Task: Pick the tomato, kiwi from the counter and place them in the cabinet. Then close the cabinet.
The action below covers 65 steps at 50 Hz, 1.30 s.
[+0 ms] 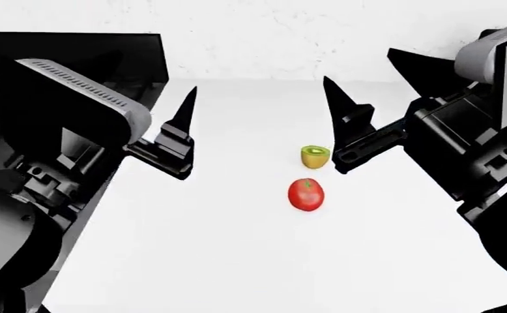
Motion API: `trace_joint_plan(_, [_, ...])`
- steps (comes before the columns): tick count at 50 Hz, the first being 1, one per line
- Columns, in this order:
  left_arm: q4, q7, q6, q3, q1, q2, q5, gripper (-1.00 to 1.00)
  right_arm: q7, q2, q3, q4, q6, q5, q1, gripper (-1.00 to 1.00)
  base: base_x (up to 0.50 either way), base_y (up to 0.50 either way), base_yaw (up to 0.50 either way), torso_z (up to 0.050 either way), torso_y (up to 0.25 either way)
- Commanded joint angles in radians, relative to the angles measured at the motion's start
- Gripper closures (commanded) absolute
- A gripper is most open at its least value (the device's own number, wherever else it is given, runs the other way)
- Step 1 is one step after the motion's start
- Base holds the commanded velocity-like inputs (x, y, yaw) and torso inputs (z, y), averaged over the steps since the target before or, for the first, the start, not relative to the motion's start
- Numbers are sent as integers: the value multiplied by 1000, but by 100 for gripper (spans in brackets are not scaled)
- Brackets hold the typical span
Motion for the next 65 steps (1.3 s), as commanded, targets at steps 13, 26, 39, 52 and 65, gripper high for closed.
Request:
trace_joint_plan(13, [26, -14, -148, -69, -83, 24, -101, -100, 107, 27, 20, 24, 77, 145, 108, -100, 219, 172, 0, 0, 0])
trace_joint_plan(26, [33, -25, -183, -80, -116, 25, -130, -100, 188, 66, 31, 44, 67, 254, 118, -100, 246, 9, 0, 0, 1])
trace_joint_plan(39, [37, -32, -191, -93, -121, 17, -152, -100, 290, 99, 35, 82, 59, 370, 145, -100, 113, 4, 0, 0, 0])
trace_joint_plan(52, [30, -39, -178, -90, -119, 6, -158, -100, 324, 128, 17, 96, 28, 404, 140, -100, 121, 5, 0, 0, 0])
trace_joint_plan(65, [23, -36, -141, -90, -88, -16, -155, -100, 658, 362, 6, 162, 20, 1059, 159, -100, 0, 0, 0, 0, 0])
